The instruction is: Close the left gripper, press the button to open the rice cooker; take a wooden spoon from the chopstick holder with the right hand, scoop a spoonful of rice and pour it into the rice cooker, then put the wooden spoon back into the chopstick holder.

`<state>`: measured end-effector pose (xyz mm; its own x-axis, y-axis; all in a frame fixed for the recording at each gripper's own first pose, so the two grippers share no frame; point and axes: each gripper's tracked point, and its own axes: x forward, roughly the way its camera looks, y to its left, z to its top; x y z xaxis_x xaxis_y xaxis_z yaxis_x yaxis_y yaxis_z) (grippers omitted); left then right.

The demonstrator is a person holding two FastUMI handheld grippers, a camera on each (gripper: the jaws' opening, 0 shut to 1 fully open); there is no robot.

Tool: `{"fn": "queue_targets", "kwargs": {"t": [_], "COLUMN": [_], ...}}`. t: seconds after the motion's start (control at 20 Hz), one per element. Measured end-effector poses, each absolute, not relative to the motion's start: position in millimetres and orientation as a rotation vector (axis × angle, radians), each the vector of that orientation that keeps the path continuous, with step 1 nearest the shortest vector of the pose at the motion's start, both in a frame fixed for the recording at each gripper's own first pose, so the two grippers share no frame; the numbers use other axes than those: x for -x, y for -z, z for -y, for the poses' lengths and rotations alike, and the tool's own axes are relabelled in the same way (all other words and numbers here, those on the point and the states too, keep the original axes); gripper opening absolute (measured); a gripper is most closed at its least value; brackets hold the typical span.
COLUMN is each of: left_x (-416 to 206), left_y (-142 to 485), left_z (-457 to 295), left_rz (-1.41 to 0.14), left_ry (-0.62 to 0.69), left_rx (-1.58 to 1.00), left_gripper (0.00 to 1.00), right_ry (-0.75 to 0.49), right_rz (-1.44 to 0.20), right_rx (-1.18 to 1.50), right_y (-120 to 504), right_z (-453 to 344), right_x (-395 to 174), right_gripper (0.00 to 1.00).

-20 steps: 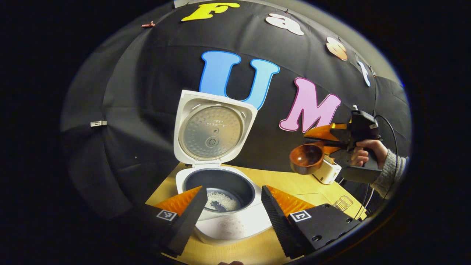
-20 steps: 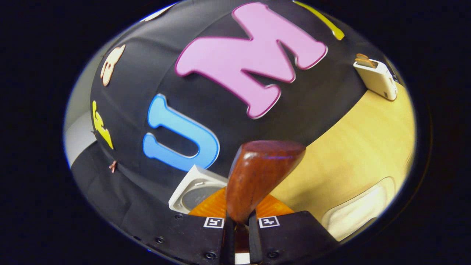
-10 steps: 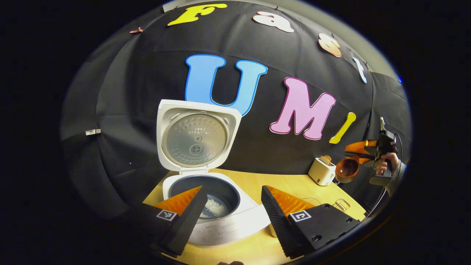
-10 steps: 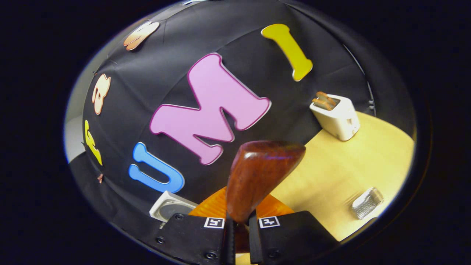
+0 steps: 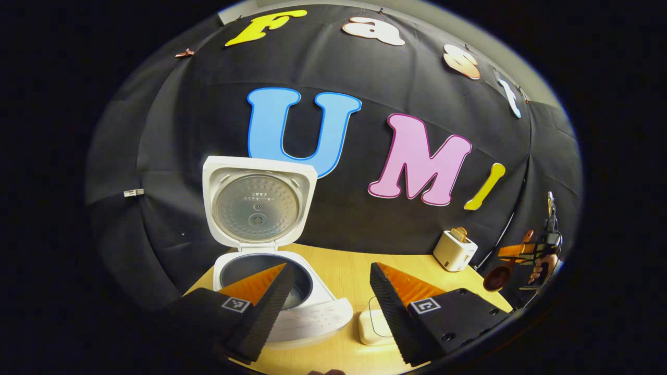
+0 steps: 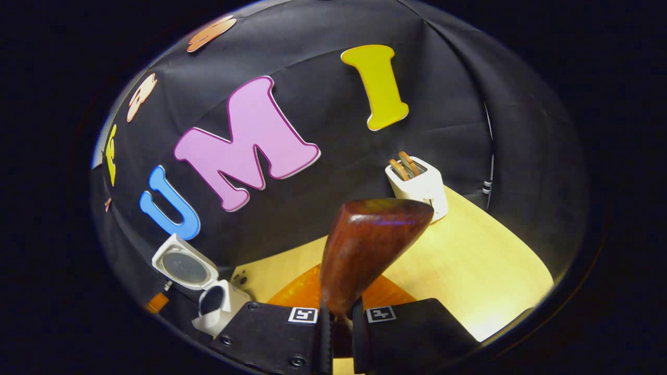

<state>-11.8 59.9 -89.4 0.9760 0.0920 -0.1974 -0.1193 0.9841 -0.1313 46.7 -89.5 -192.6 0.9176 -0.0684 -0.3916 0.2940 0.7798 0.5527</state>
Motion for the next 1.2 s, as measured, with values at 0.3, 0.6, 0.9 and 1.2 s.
{"fn": "queue_targets", "kwargs": {"t": [0.3, 0.6, 0.9, 1.2], "left_x": [13, 23, 33, 32], "left_y": [81, 82, 85, 80], "left_z": [-36, -19, -10, -11], "left_rz": [-0.207, -0.229, -0.242, -0.235], "left_ry": [-0.154, -0.217, -0.26, -0.265], "left_rx": [0.136, 0.117, 0.108, 0.09], "left_gripper": [0.95, 0.95, 0.95, 0.95], "right_ry": [0.147, 0.094, 0.056, 0.111], "right_rz": [-0.447, -0.505, -0.573, -0.571], "right_rx": [-0.586, -0.553, -0.569, -0.586], "right_y": [256, 307, 345, 347], "right_z": [98, 100, 92, 109], "right_x": [-49, -53, -60, -59], "right_gripper": [0.19, 0.19, 0.2, 0.29]}}
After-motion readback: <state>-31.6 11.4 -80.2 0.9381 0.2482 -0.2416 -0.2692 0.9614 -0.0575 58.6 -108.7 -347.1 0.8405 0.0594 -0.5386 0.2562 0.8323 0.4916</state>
